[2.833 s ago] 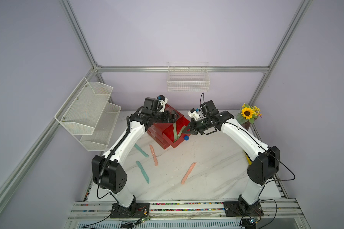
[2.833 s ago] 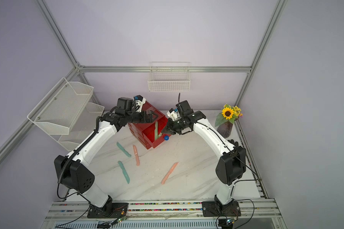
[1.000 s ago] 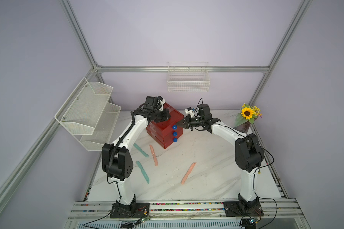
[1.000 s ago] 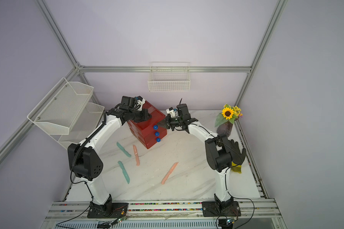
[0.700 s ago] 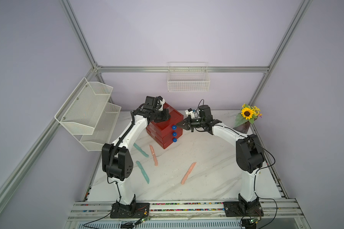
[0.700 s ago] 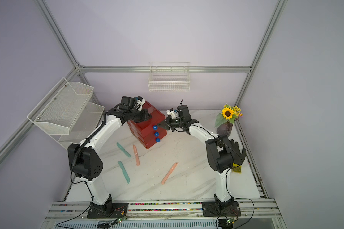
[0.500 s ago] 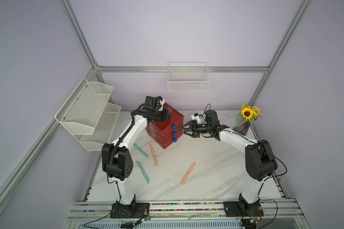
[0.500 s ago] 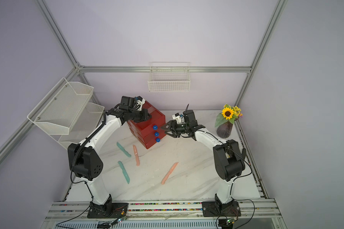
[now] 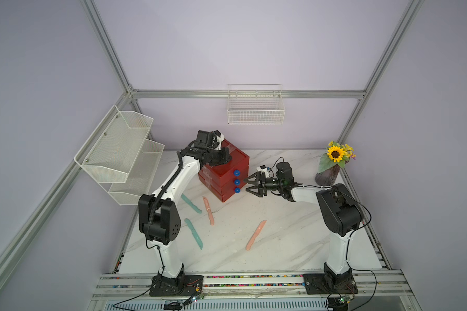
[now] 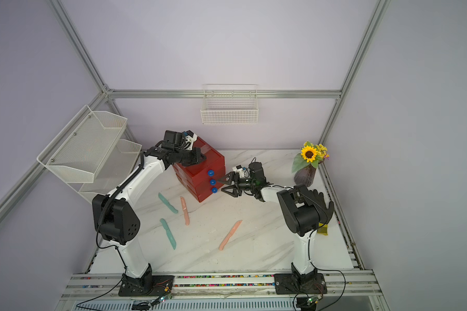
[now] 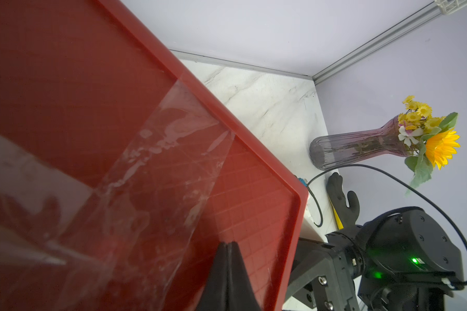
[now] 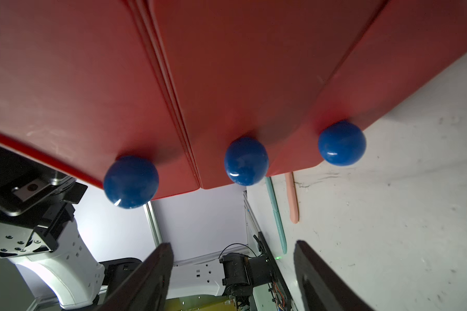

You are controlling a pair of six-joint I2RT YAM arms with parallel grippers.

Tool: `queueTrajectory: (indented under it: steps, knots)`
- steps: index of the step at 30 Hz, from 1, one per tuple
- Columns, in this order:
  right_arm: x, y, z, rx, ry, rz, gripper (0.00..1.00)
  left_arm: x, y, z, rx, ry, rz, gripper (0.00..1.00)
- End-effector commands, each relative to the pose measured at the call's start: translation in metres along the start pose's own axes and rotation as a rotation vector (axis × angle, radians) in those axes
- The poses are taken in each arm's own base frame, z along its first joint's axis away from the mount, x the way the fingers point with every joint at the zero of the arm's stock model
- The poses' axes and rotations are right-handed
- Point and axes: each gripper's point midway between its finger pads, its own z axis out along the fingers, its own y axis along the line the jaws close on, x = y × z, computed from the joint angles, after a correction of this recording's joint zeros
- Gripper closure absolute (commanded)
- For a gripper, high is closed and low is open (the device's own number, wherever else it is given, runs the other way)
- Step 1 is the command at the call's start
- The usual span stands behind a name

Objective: Place the fruit knives into the drawer by color
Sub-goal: Open the drawer in the storage box.

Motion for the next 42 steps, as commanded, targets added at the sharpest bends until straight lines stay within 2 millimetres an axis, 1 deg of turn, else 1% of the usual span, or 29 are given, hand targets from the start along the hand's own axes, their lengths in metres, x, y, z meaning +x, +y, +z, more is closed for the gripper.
queueTrajectory:
  steps: [1,9,18,23,26,28,31,34,36,39,42]
  knots:
    - [-0.004,0.013,0.006,-0.076,0.006,-0.03,0.29,0.036,0.032,0.017,-0.08,0.127,-0.068,1.0]
    - [-0.014,0.005,0.023,-0.078,0.02,-0.019,0.33,0.036,0.033,0.019,-0.072,0.13,-0.076,1.0]
    - [-0.024,0.001,0.038,-0.081,0.022,-0.016,0.37,0.036,0.036,0.02,-0.068,0.132,-0.086,1.0]
    - [-0.026,-0.003,0.047,-0.083,0.038,-0.004,0.43,0.036,0.037,0.019,-0.068,0.13,-0.089,1.0]
    - [-0.024,-0.004,0.051,-0.081,0.051,0.0,0.51,0.035,0.038,0.018,-0.07,0.127,-0.092,1.0]
    - [-0.024,-0.005,0.052,-0.08,0.056,-0.001,0.54,0.036,0.039,0.019,-0.07,0.131,-0.093,1.0]
    - [-0.026,-0.004,0.053,-0.08,0.049,-0.003,0.67,0.036,0.039,0.019,-0.068,0.13,-0.095,1.0]
    - [-0.028,-0.004,0.054,-0.082,0.044,-0.004,0.75,0.036,0.04,0.019,-0.068,0.13,-0.098,1.0]
    - [-0.028,-0.004,0.054,-0.082,0.042,-0.004,0.84,0.036,0.04,0.018,-0.068,0.13,-0.098,1.0]
    - [-0.024,-0.005,0.052,-0.08,0.048,-0.004,0.84,0.034,0.04,0.017,-0.064,0.125,-0.098,1.0]
    - [-0.011,-0.01,0.045,-0.059,0.061,-0.003,0.85,0.032,0.041,0.015,-0.066,0.118,-0.1,1.0]
